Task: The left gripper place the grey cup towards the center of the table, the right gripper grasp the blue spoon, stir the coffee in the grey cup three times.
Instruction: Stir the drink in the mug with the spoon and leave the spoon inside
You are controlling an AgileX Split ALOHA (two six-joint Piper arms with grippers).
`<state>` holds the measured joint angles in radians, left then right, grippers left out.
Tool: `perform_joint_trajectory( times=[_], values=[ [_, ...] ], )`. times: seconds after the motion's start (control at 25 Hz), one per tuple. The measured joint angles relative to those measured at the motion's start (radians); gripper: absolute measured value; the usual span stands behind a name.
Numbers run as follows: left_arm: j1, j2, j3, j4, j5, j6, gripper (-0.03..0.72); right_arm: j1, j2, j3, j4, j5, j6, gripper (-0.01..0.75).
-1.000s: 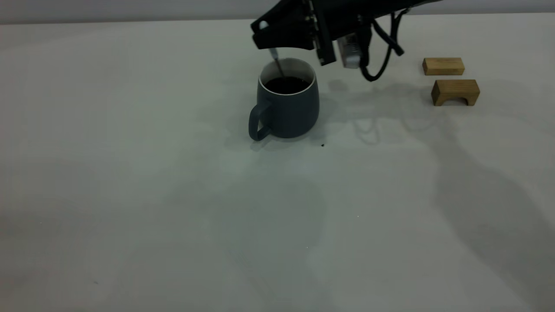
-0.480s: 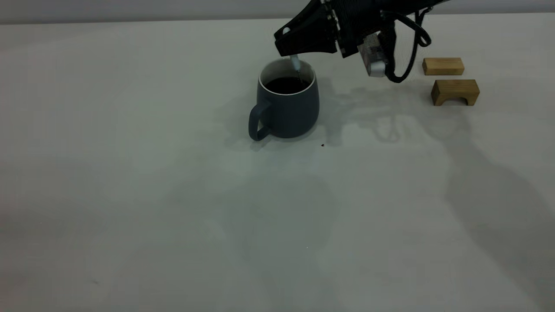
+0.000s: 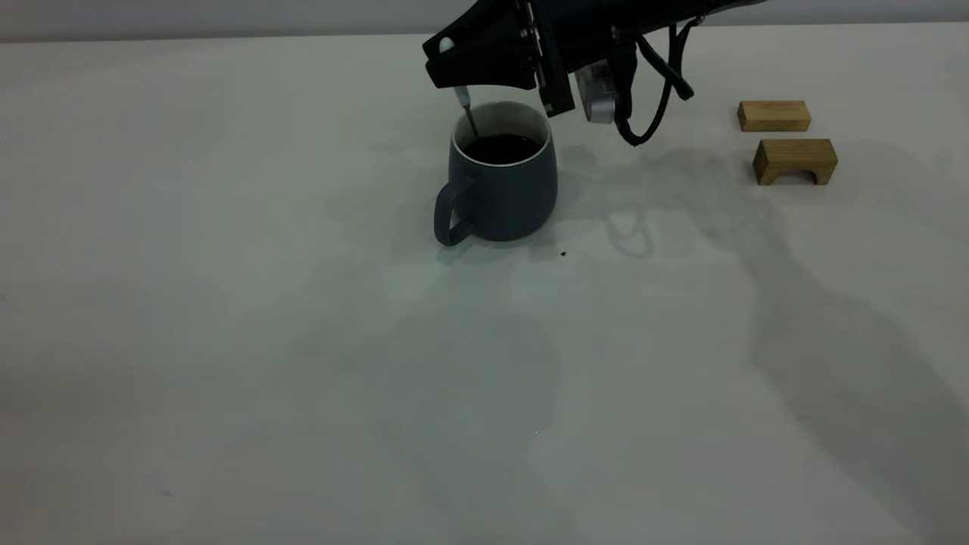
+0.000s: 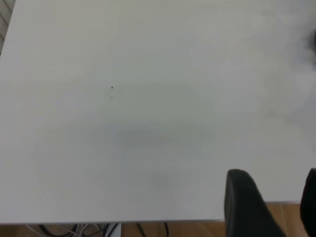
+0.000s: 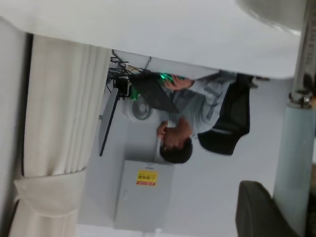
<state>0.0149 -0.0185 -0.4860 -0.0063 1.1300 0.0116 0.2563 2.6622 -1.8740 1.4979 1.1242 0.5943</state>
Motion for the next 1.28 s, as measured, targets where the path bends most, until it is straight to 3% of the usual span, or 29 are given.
perform_joint_trajectory(
  times=[0.2, 0.36, 0.56, 1.28],
  values=[
    [0.0, 0.0, 0.0, 0.0, 0.0, 0.0, 0.355, -0.042, 0.0, 0.0, -0.067, 0.021, -0.004, 0.145],
    [0.0, 0.0, 0.0, 0.0, 0.0, 0.0, 0.355, -0.067, 0.001, 0.0, -0.109, 0.035, 0.106, 0.145],
    [0.0, 0.0, 0.0, 0.0, 0.0, 0.0, 0.355, -0.057, 0.001, 0.0, -0.115, 0.039, 0.196, 0.145],
    [0.0, 0.0, 0.0, 0.0, 0.0, 0.0, 0.355, -0.046, 0.001, 0.0, -0.104, 0.039, 0.205, 0.145]
  ],
)
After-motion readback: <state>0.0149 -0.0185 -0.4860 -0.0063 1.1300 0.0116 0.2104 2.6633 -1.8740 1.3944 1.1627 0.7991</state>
